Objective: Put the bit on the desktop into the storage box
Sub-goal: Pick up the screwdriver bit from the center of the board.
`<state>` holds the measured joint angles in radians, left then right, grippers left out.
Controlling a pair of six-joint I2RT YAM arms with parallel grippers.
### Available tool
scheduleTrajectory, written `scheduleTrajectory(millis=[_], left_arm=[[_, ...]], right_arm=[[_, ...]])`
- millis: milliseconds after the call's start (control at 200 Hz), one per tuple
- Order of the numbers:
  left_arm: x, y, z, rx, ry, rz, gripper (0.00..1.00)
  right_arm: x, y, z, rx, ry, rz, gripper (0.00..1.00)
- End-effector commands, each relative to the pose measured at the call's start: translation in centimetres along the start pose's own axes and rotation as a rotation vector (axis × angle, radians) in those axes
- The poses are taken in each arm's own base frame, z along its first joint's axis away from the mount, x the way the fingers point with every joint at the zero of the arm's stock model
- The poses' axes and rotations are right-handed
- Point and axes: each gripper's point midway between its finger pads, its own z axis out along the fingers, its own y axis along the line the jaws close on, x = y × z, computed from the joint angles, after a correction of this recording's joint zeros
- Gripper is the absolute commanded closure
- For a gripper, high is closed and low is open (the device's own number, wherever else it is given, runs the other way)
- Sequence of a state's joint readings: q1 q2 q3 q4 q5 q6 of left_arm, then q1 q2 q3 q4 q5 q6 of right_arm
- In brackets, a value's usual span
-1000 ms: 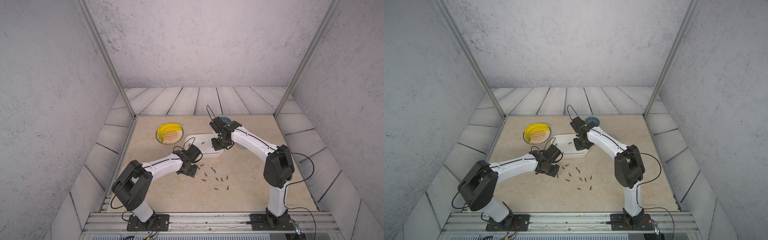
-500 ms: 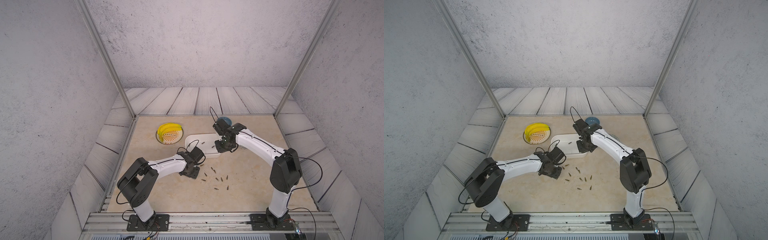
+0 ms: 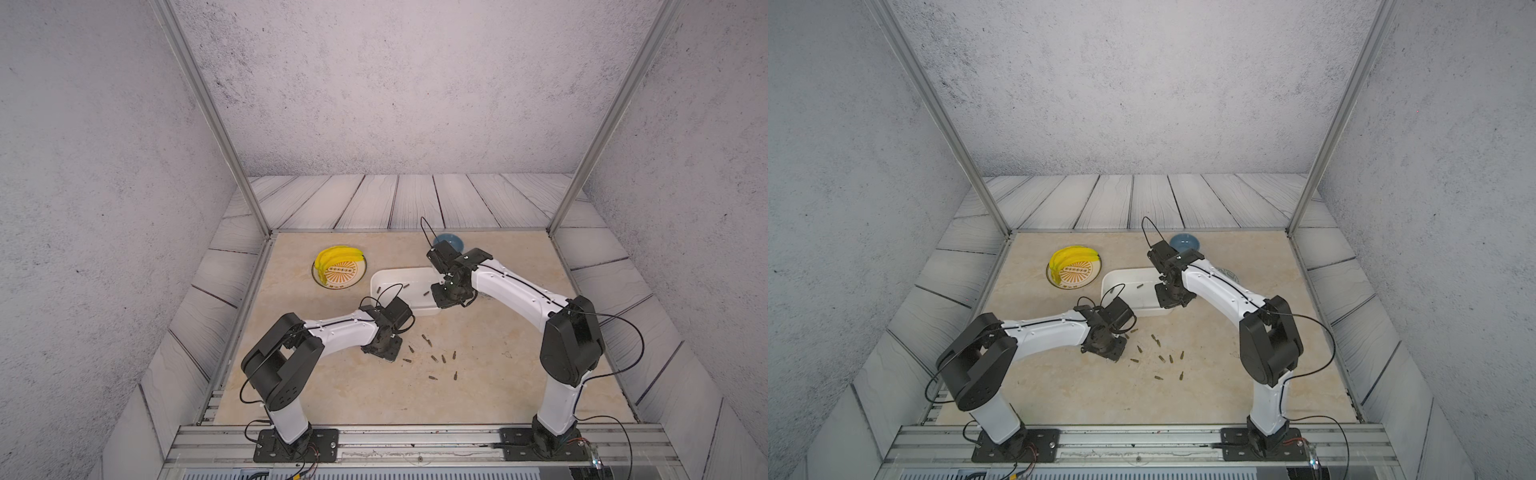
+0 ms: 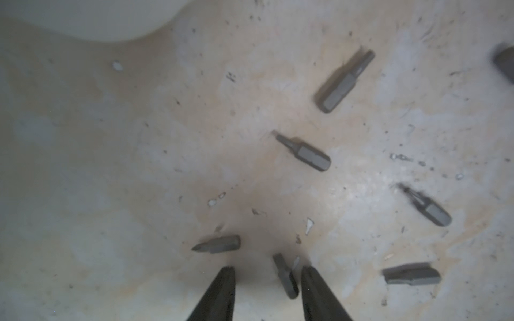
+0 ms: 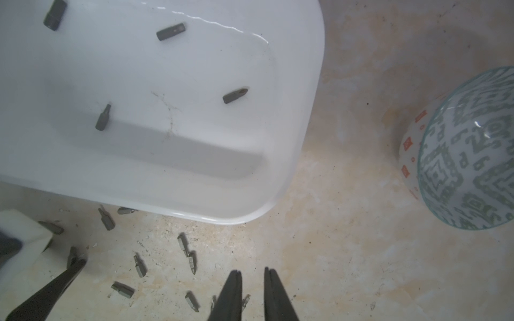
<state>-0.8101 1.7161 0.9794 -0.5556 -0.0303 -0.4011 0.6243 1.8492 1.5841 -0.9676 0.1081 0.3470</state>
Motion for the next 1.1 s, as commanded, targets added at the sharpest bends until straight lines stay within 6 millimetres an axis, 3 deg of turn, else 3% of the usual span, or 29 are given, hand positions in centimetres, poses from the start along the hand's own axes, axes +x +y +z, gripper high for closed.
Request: scheduleTrajectory(millis=[0, 185, 395, 581, 881, 1096], left_arm=[[-0.2, -0.1, 0.2, -0.013, 0.004, -0.001, 0.59], [0.0, -0.4, 0.5, 0.000, 0.027, 0.002, 0.76], [0.8, -0.8, 1.3, 0.011, 0.062, 0.010, 0.85], [1.5, -0.8, 1.9, 0.013, 0.084, 0.016, 1.00], [1.3, -0.7, 1.3, 0.011, 0.063, 0.018, 1.00], [-0.1, -0.7, -0.3, 0.003, 0.024, 0.029, 1.00]], right_arm=[[0.1, -0.6, -1.0, 0.007, -0.022, 0.015, 0.80], [0.4, -0.8, -0.8, 0.008, -0.015, 0.018, 0.81], [0.7, -1.0, -0.9, 0.005, -0.017, 0.027, 0.81], [2.0, -1.1, -0.1, -0.004, -0.009, 0.055, 0.77], [4.5, -1.7, 1.3, -0.001, 0.020, 0.084, 0.71], [5.7, -2.1, 1.4, 0.002, 0.012, 0.104, 0.46]])
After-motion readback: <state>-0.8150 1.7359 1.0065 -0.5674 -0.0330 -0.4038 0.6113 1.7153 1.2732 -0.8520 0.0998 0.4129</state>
